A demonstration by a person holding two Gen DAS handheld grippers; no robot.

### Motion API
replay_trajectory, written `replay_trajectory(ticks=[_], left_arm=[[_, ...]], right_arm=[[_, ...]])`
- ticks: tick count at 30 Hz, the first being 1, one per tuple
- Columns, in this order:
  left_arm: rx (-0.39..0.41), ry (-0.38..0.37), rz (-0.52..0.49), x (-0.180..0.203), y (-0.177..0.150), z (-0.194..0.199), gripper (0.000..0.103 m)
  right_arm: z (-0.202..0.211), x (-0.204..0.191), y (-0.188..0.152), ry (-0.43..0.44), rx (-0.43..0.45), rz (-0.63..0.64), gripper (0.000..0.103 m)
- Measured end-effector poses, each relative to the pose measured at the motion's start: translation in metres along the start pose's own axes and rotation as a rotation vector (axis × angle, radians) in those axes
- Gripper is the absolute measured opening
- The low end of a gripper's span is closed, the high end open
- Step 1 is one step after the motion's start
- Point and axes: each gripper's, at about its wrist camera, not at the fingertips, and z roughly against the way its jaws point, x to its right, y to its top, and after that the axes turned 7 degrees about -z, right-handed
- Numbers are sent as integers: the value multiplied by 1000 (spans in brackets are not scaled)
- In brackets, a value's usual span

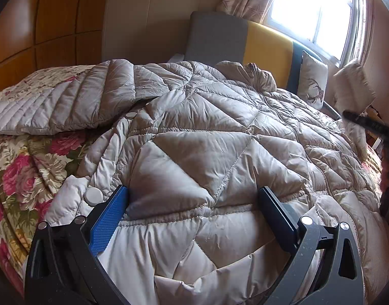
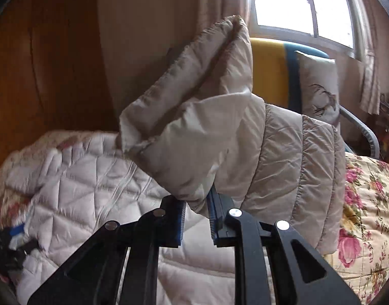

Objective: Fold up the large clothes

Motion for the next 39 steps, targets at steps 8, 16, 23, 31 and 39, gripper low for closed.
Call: replay_trajectory(ticks=[8, 16, 23, 31, 39], left_arm=[[-52, 24, -10, 5, 10, 3, 99], [98, -130, -42, 57, 117, 35, 99], [-63, -267, -53, 131, 166, -63, 81], [-278, -260, -56, 174, 152, -161, 41], [-158, -329, 133, 136, 161, -124, 8]], right_arm=[[-16, 23, -19, 0, -46, -107, 87], [30, 75, -51, -382, 163, -472, 101], [25, 148, -82, -286, 64, -795, 101], [43, 155, -93, -304, 154, -868, 101], [48, 165, -96, -273, 174, -912, 101]])
